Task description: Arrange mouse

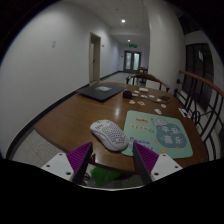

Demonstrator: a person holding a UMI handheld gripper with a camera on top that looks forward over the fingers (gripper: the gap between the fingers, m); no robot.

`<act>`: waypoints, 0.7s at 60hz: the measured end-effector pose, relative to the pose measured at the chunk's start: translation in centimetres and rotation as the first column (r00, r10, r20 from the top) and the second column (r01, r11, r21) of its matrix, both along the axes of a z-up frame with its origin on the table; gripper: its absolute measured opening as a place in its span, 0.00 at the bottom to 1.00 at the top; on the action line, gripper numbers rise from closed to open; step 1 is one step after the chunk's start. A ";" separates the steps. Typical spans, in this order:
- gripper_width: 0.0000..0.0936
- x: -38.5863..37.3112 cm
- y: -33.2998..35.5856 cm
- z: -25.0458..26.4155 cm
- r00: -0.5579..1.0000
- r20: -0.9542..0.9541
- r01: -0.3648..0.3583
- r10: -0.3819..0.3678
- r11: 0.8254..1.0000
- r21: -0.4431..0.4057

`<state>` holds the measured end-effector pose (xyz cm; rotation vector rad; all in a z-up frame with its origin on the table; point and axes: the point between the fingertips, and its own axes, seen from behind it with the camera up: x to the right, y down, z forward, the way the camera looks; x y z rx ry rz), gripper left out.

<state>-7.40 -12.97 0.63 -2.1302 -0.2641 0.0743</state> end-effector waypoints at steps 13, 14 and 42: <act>0.87 -1.0 4.3 -1.5 1.000 -0.006 -0.022 0.022 1.000 -0.019; 0.86 -1.0 5.7 -1.2 1.000 -0.008 -0.025 0.025 0.999 -0.020; 0.37 -0.2 10.0 3.0 0.996 -0.072 0.054 -0.049 0.996 0.073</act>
